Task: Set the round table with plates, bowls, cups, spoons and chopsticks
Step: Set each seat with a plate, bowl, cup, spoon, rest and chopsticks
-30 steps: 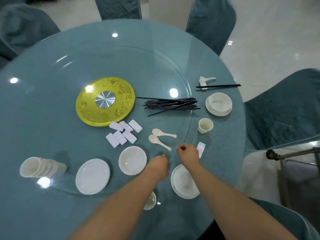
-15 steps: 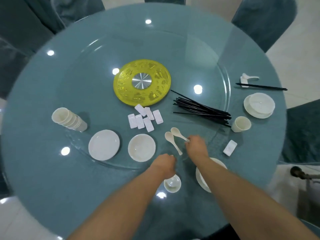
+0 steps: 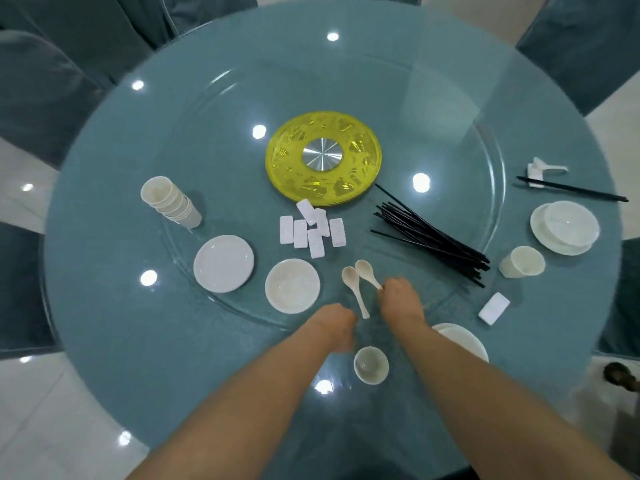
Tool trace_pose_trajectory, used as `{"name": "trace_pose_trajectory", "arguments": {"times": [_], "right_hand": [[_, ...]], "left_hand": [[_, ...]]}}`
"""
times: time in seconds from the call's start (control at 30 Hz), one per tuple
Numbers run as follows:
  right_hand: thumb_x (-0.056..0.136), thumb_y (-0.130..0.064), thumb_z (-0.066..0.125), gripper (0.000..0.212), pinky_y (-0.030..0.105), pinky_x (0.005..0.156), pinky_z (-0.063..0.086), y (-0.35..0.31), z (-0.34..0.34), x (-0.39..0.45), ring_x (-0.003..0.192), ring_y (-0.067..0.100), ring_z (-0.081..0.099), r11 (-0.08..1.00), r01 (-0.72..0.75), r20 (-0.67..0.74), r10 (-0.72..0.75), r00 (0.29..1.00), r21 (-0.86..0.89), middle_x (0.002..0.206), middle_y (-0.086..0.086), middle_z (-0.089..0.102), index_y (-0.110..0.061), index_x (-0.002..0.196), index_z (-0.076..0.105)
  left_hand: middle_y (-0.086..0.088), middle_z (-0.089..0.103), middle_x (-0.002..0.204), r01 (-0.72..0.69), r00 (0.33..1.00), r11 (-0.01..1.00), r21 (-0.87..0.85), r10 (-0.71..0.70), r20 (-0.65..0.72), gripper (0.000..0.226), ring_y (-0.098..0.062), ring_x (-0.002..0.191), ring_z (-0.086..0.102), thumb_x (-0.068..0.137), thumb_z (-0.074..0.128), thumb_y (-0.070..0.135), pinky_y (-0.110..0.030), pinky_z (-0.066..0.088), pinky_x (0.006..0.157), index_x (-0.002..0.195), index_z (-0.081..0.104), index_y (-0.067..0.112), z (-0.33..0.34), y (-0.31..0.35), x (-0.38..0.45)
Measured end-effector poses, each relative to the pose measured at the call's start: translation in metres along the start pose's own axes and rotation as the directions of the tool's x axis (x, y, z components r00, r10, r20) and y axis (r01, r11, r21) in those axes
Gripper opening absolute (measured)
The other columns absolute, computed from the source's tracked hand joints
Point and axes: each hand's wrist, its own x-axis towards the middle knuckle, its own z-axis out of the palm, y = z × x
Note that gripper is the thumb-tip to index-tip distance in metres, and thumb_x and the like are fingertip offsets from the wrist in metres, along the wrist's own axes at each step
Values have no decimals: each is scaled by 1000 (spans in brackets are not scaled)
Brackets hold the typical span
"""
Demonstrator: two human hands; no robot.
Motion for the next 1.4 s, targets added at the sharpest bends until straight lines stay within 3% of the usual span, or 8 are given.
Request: {"name": "trace_pose_trajectory", "arguments": {"times": [0.37,0.43,0.53,0.77,1.0,1.17,1.27,1.4], "right_hand": [[95,-17,53,16,35,73,44,-3,-9,-9,89,29,60,998,1,-37,2,999,55,100,11,59,-6,93,64],[93,-15,53,14,30,67,40,3,-18,-13,85,28,60,997,-15,-37,18,999,71,97,11,60,-7,89,64],[93,-16,50,15,29,67,36,16,-34,-16,80,27,55,994,-19,-77,28,997,107,97,11,59,-9,84,59],[93,-22,48,18,35,75,43,104,-72,-26,94,30,57,980,-94,-181,126,975,177,102,11,56,-8,92,59],[92,-16,51,17,33,71,41,203,-84,-31,93,32,61,957,-249,-94,264,960,147,104,14,62,-6,96,64],[95,-24,50,20,36,79,50,250,-80,-31,94,30,64,922,-356,-21,363,932,154,102,12,65,-11,99,65],[95,-24,50,19,35,79,49,265,-75,-26,95,30,63,924,-359,-9,364,932,134,104,11,64,-13,97,65],[94,-21,49,18,37,82,50,269,-71,-22,95,30,62,926,-346,-7,351,936,151,103,10,62,-12,96,64]], "left_hand": [[-9,66,104,40,999,997,-66,-38,27,22,-30,95,63,88,51,24,-33,47,75,102,63,13,-3,-4,-4],[-10,64,103,72,997,988,-140,-74,-11,12,-28,89,61,86,48,22,-32,45,70,90,56,14,-12,1,-4],[-12,60,103,108,979,947,-303,-153,-131,13,-29,86,57,88,44,21,-34,44,68,93,54,14,-30,13,3],[-15,64,99,15,964,932,-363,-109,-240,12,-33,95,60,87,46,16,-33,42,71,91,54,9,-70,70,45],[-15,66,98,-23,974,924,-382,-66,-218,6,-33,92,60,87,47,16,-32,48,77,86,52,13,-84,124,91],[-14,65,96,-6,974,925,-380,-81,-213,7,-32,89,58,87,49,21,-31,47,76,81,50,17,-86,147,118],[-12,65,91,26,970,916,-400,-119,-210,11,-29,80,56,87,50,24,-27,43,69,82,54,15,-85,152,129],[-15,66,94,-4,976,946,-325,-67,-207,13,-35,91,60,90,48,22,-34,47,75,91,55,11,-82,159,136]]}}
